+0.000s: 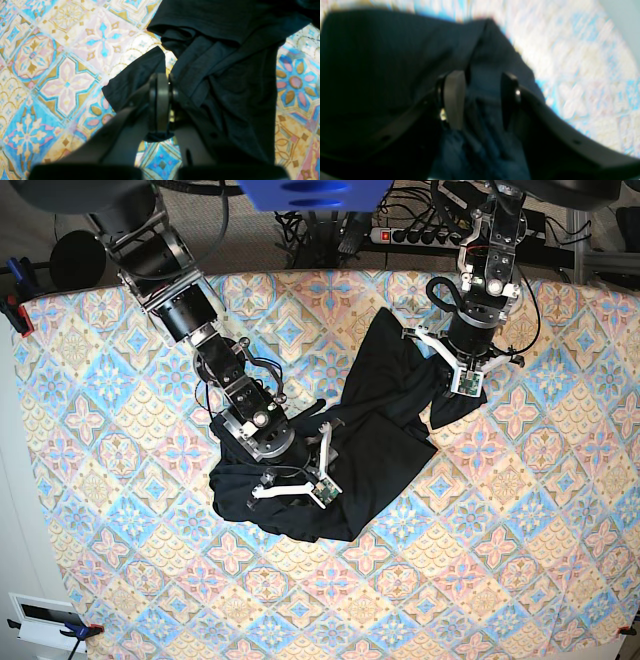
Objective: Layout the t-shirt on the table in an organized manner, then fold the t-shirt properly
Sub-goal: 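Grasp the shirt fabric with the right gripper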
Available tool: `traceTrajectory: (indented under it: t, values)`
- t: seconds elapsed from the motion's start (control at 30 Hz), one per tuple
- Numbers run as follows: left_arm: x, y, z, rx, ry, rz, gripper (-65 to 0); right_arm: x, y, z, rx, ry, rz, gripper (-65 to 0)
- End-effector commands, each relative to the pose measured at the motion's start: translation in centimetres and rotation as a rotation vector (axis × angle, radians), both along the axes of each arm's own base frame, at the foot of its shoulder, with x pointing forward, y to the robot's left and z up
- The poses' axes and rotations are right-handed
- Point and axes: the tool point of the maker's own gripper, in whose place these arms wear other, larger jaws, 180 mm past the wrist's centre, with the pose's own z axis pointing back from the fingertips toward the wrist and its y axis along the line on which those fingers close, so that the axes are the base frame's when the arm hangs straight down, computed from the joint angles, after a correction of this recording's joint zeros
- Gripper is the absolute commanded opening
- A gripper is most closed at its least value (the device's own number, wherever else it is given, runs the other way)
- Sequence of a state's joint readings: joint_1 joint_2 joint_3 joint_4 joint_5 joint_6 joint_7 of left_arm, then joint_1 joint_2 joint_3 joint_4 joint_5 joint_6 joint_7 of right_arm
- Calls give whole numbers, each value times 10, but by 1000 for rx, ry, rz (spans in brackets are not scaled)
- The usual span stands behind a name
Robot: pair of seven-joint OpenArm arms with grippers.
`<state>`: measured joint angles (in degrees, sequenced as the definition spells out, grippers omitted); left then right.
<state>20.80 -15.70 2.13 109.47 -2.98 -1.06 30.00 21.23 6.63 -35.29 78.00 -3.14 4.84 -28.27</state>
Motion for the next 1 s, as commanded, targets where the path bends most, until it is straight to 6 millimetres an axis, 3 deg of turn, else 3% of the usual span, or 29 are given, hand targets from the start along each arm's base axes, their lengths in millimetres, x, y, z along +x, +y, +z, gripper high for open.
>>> traceTrajectory:
  t: [0.0,0.13,0.3,0.77,0.97]
  values:
    - [7,2,12,5,-49,0,-650,-1,8,15,35,-39,15,-418]
    - [7,2,12,5,-49,0,-650,-20,7,16,52,-42,28,-419]
    - [7,2,12,5,-49,0,-650,-37,1,-2,44,-5,28,-419]
    - [6,2,12,5,-47,0,-650,-39,-8,-40,14,65,10,-420]
    - [6,2,11,5,-46,0,-650,-44,-22,-74,-24,134,-12,-420]
